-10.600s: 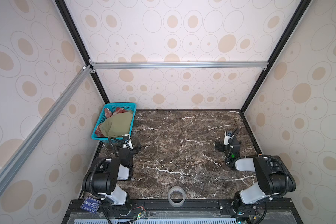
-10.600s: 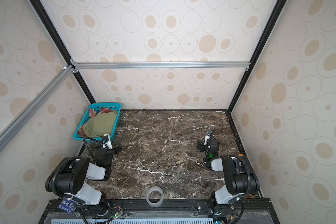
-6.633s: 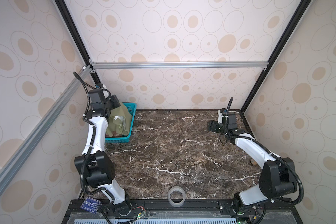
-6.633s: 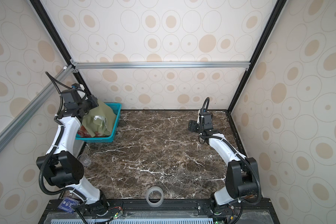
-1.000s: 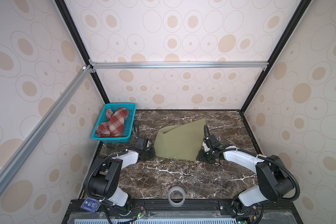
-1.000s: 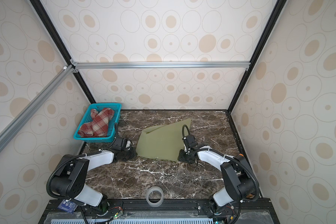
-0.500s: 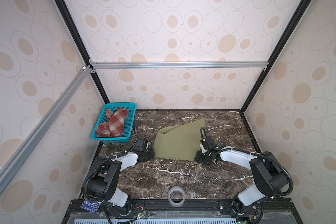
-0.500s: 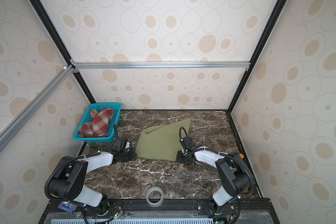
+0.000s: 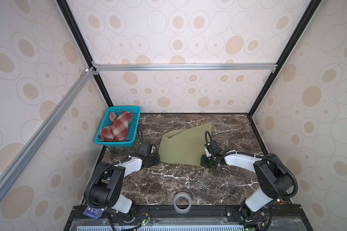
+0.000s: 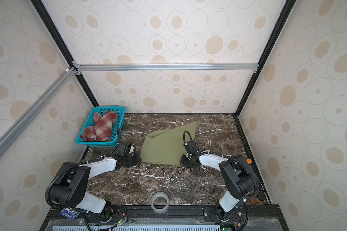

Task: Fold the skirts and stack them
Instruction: 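Lift the green skirt high with both grippers, shaking it out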

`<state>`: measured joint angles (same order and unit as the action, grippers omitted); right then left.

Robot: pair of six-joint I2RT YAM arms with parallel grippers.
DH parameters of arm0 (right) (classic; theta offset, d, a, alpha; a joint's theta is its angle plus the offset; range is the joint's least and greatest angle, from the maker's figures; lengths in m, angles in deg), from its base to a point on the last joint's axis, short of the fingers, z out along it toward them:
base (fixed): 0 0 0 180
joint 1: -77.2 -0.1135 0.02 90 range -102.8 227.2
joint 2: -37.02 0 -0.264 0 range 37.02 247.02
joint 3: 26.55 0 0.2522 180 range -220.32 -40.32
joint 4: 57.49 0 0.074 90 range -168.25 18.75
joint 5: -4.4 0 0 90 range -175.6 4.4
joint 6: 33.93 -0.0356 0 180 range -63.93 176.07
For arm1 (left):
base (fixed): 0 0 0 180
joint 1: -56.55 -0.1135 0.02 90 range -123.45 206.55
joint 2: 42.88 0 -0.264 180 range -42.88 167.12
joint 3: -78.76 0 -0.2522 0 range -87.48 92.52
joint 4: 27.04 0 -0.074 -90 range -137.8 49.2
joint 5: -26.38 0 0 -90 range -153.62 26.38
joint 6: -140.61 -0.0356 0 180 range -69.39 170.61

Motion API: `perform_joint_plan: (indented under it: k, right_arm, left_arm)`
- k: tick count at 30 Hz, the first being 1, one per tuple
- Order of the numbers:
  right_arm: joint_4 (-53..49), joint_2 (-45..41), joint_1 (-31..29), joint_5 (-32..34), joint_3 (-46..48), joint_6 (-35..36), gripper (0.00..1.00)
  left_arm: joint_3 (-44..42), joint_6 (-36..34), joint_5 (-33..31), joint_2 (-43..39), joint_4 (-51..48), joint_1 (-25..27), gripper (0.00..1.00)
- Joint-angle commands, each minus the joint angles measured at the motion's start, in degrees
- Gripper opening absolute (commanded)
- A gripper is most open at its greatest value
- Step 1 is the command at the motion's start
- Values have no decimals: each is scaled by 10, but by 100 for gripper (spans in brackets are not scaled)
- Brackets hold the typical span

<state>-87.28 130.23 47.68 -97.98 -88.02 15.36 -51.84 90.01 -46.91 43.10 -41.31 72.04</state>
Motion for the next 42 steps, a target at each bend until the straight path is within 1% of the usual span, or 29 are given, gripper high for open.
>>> perform_joint_plan:
  k: [1, 3, 7, 11, 14, 16, 20, 23, 26, 30, 33, 38, 40, 42]
  right_arm:
    - [-55, -6, 0, 0, -47, 11, 0]
    - [-99, -16, 9, 6, -102, 37, 0]
    - [-162, -31, 55, -5, -233, 83, 0]
    - [-185, -50, 101, -10, -352, 103, 0]
    - [-193, -80, 104, 0, -404, 122, 0]
    - [-187, -111, 104, 2, -403, 118, 0]
    - [-195, -168, 104, 20, -380, 101, 0]
    - [-207, -190, 104, 18, -384, 102, 0]
    - [-218, -191, 104, 16, -403, 111, 0]
    - [-243, -160, 110, 14, -450, 134, 0]
    - [-248, -125, 125, 9, -479, 148, 0]
    - [-218, -50, 182, -43, -529, 141, 0]
    - [-212, -13, 192, -59, -568, 147, 0]
    - [-214, 23, 194, -58, -614, 162, 0]
  left_arm:
    - [44, 14, -16, -27, -9, -4, 0]
    - [95, 10, -28, -30, -21, -5, 0]
    - [245, 2, -50, -21, -49, -25, 0]
    - [390, 0, -49, -1, -68, -55, 0]
    - [467, -5, -44, 3, -90, -69, 0]
    - [487, -5, -41, -8, -97, -72, 0]
    - [473, -2, -40, -52, -98, -75, 0]
    - [465, -7, -56, -82, -103, -80, 0]
    - [475, -10, -64, -92, -109, -87, 0]
    - [504, -14, -64, -81, -114, -90, 0]
    - [523, -16, -58, -58, -110, -92, 0]
    - [585, -29, -59, 15, -110, -93, 0]
    - [620, -34, -60, 51, -112, -95, 0]
    - [660, -36, -51, 89, -113, -96, 0]
